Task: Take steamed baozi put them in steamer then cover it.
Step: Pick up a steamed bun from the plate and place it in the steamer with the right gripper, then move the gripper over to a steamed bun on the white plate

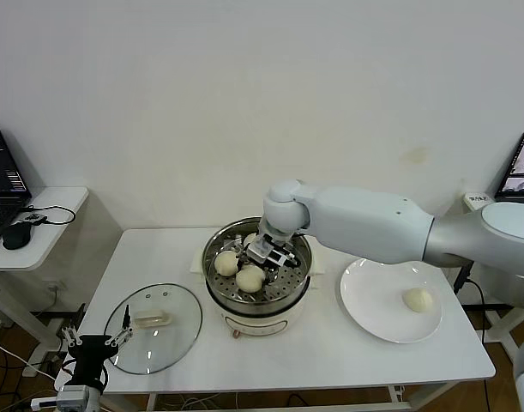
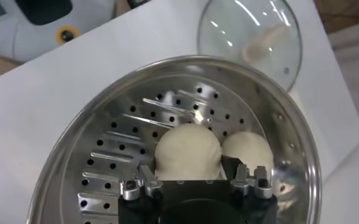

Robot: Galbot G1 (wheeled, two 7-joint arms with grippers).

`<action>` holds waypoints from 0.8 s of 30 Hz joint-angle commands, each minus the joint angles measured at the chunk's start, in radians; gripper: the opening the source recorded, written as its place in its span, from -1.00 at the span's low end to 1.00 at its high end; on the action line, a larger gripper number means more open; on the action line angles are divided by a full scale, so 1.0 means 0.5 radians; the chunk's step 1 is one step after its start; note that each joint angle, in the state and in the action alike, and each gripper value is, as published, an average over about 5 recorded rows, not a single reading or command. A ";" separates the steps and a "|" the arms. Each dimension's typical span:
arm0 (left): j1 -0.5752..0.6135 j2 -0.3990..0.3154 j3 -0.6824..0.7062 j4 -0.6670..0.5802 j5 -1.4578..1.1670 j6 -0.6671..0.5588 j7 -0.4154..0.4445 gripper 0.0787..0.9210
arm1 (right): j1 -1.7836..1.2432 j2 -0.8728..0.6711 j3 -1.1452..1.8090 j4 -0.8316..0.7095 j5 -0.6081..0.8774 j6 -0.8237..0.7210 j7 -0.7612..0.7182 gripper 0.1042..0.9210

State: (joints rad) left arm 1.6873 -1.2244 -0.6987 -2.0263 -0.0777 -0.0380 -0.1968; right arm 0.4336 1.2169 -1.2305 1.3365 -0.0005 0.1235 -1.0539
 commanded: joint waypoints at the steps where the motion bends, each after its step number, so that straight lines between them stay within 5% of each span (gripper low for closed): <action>1: 0.005 -0.009 0.001 0.002 0.002 -0.002 0.000 0.77 | 0.000 0.042 -0.025 0.007 -0.056 0.095 0.005 0.40; 9: 0.005 0.003 -0.017 -0.011 -0.007 -0.001 0.002 0.77 | 0.103 -0.095 0.067 0.061 -0.010 0.004 -0.066 0.74; 24: -0.020 0.059 -0.025 -0.017 -0.040 0.016 0.015 0.77 | 0.128 -1.159 0.341 0.533 0.204 -1.020 -0.037 0.76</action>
State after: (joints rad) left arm 1.6808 -1.2041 -0.7153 -2.0358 -0.0959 -0.0319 -0.1910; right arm 0.5122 0.9742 -1.1254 1.4663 0.0553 -0.1082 -1.0859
